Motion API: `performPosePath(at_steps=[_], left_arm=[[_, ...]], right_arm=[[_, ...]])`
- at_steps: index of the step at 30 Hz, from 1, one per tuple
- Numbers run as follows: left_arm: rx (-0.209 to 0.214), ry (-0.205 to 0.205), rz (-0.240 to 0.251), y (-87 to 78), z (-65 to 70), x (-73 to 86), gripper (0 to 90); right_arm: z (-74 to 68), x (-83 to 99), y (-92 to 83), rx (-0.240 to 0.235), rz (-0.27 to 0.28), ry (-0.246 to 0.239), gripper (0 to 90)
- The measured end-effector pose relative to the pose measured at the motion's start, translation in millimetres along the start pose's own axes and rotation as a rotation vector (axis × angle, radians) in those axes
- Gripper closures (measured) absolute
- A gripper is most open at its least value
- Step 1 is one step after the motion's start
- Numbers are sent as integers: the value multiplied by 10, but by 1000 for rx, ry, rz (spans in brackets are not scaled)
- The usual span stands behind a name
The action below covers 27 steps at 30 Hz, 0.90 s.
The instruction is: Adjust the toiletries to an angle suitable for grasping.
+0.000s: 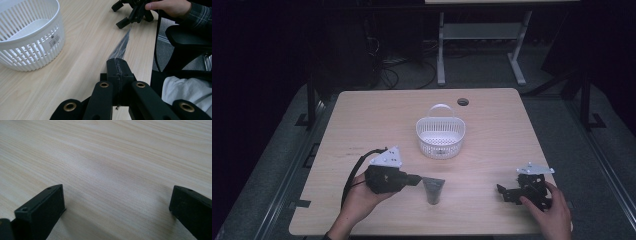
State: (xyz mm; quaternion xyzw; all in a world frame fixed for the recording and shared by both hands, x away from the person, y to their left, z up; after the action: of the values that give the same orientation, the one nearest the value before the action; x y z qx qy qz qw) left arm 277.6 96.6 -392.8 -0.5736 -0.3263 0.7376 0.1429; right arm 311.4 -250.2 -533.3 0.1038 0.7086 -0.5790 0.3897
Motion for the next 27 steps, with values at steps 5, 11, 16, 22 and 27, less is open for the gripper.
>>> performPosePath(at_steps=[5,11,16,22,27], left_arm=[[3,-4,-10,51,-28,3,897],[4,-11,-17,88,-61,5,897],[-3,-14,-17,115,-103,-3,897],[-8,-15,-17,131,-149,-23,896],[-16,-19,-12,153,-183,-49,897]], right_arm=[[0,0,0,0,0,1,0],[0,0,0,0,0,1,0],[0,0,0,0,0,1,0],[0,0,0,0,0,1,0],[0,0,0,0,0,0,0]])
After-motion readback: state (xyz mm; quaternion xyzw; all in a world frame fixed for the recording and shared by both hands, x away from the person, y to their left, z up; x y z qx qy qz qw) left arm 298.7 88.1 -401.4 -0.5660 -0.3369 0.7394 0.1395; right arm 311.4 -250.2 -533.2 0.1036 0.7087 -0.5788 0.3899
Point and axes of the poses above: each handheld gripper's, and its own axes: y roughly forward along the jaws, x roughly out of its underside, z roughly to its right, the point moved 7 cm from there along y, roughly forward along the jaws, and after that the axes turned 2 degrees about -z, right-handed, at the moved point
